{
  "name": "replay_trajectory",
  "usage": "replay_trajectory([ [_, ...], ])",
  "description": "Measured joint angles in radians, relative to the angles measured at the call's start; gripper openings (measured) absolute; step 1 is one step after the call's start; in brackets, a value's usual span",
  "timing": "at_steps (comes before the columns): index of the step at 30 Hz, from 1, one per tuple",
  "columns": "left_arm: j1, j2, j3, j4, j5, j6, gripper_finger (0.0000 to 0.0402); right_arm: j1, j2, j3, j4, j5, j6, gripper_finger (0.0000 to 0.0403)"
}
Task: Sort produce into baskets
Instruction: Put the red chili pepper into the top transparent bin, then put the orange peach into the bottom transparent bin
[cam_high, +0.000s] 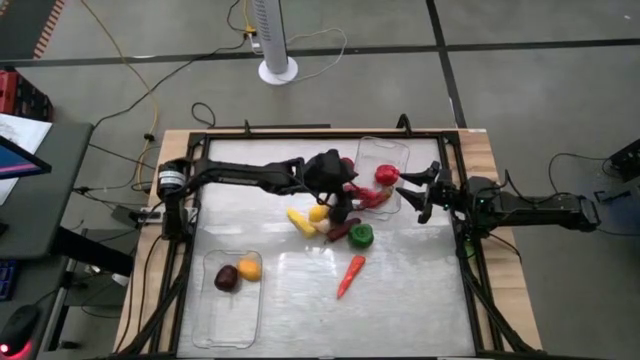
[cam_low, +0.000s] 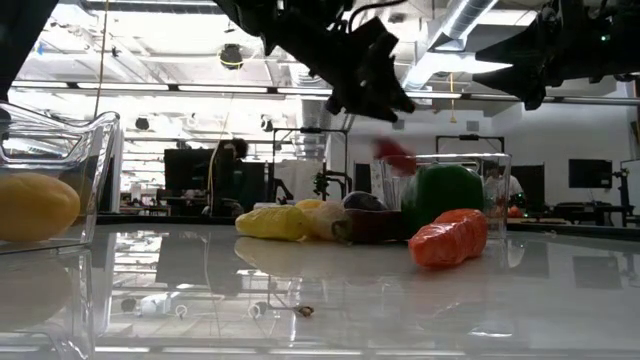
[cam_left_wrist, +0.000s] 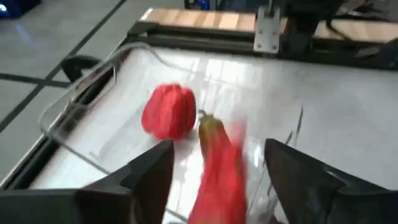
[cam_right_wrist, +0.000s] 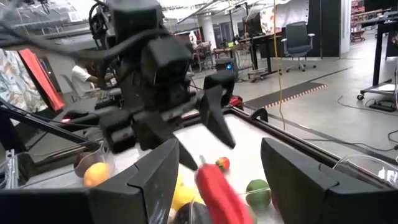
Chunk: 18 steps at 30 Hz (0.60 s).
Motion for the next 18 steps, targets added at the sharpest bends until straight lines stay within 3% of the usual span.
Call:
replay_trajectory([
  [4,0.003,0.000,0.015,-0.028,0.043,0.002,0.0281,0.000,0.006,0.000,-0.003,0.000,0.000,0.0256],
  [7,0.000,-0.002,0.046,-0.152,0.035,0.024,0.0296,0.000,0.005,0.000,-0.005,0.000,0.001,0.0256],
  [11,-0.003,-0.006,0.070,-0.323,-0.020,0.062,0.0294,0.000,0.005,0.000,-0.023,0.000,0.004,0.0256],
  [18,0.024,-0.006,0.057,-0.527,-0.021,0.071,0.0278,0.002,0.005,-0.001,-0.040,-0.001,0.012,0.0256],
])
